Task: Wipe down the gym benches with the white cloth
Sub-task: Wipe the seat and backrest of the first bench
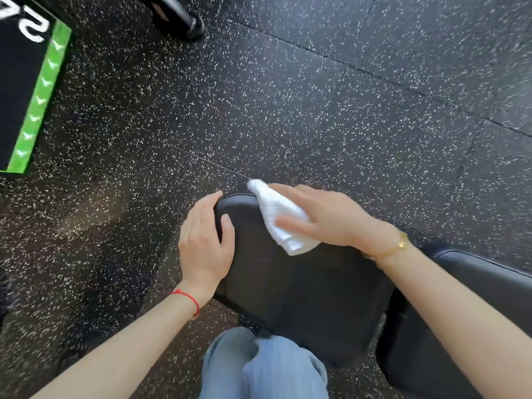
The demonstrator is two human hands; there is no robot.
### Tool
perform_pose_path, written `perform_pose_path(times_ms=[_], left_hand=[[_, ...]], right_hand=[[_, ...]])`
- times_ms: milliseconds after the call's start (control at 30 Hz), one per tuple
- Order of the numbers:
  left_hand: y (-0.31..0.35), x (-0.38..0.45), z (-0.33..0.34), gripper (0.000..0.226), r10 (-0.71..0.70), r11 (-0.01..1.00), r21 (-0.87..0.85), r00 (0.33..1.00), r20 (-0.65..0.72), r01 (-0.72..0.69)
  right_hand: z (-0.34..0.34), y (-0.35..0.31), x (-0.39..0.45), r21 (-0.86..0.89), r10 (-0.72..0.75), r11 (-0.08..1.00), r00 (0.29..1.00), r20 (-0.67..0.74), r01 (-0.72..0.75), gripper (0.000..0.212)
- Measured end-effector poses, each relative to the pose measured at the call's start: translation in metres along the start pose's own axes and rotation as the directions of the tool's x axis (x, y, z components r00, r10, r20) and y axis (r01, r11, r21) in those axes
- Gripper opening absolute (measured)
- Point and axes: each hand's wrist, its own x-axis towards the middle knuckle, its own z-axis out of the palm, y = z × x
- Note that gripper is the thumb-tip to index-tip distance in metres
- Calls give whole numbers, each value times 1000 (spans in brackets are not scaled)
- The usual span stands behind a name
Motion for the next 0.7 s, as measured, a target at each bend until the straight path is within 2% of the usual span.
perform_pose_path(times_ms=[133,333,467,600,700], left_hand=[[3,0,1,40,-15,999,28,1000,-3,15],[1,0,1,41,-8,1000,22,1000,22,7],[0,0,0,43,-15,1000,16,1000,19,14],[0,0,1,44,-10,1000,26,1000,9,10],[0,-1,2,45,-17,999,32,1000,-1,17]], right_hand=[[-4,16,-7,17,73,997,995,67,-74,56],[10,-32,52,57,-21,998,999,35,18,54],[5,-8,12,16,-3,1000,1000,-22,3,60],[-7,34,-41,-4,114,993,993,23,-114,59],[-7,27,-29,18,141,990,990,25,-141,58]])
